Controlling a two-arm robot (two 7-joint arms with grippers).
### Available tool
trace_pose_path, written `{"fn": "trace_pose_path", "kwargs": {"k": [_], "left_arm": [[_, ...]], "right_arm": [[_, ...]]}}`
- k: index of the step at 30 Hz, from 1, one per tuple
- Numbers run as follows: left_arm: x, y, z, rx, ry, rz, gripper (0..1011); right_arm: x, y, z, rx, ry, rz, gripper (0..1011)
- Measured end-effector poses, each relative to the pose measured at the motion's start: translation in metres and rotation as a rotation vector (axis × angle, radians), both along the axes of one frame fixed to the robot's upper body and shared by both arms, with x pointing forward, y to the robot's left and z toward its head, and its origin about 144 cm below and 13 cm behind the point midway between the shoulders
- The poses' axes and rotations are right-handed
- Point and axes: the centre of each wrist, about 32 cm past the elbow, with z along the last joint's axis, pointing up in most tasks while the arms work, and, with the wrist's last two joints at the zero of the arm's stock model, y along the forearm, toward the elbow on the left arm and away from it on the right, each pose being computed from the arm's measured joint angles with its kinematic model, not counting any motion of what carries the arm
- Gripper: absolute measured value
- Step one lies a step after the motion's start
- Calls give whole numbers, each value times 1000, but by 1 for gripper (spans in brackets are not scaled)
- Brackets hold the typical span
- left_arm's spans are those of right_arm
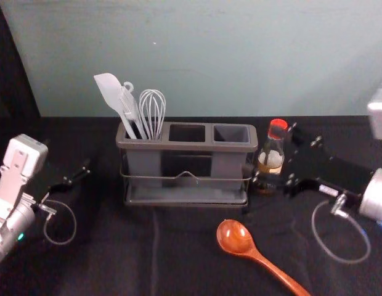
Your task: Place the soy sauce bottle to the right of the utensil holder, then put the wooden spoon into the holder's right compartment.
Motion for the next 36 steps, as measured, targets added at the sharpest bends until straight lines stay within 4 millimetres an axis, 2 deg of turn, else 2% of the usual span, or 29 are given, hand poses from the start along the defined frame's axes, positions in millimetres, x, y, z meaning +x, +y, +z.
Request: {"fn": "trace_pose_path", "kwargs": {"k": [5, 14, 27, 36], "left_arm": [[0, 0, 0, 0, 0, 0, 1011], [0, 0, 0, 0, 0, 0, 1011], [0, 0, 0, 0, 0, 0, 1011], [0, 0, 0, 0, 0, 0, 1012]], "right_arm": [[-5, 18, 12, -77, 178, -23, 1002], [5, 30, 10, -138, 416, -26, 1002], [33, 44, -10, -283, 538, -68, 1002], [42, 52, -15, -307, 561, -67, 1002]]}}
